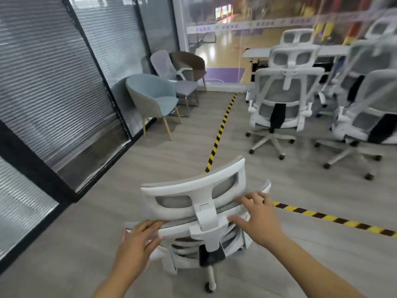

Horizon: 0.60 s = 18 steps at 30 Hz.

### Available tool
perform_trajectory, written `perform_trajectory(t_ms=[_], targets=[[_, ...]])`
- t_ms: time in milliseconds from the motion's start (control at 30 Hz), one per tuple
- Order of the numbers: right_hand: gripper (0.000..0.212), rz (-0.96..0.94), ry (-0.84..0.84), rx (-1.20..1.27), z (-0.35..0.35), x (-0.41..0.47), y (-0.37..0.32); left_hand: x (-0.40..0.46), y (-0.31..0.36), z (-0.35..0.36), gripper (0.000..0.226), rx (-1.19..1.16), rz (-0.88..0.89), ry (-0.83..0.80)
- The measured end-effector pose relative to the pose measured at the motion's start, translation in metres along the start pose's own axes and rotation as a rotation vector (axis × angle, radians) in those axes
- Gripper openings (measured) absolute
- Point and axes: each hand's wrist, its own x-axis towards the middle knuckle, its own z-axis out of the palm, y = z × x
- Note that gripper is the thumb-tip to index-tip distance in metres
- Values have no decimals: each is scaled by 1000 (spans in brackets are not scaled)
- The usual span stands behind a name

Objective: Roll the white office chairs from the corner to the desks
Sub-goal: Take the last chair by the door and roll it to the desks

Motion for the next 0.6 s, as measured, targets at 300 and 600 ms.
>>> perform_trajectory(t_ms=[300, 600], targets=[[62, 254, 186, 1, -67, -44, 104, 88, 107, 67, 42, -34, 295, -153], [64, 587, 285, -15, -135, -44, 220, 204, 249, 161, 40, -59, 545, -272]])
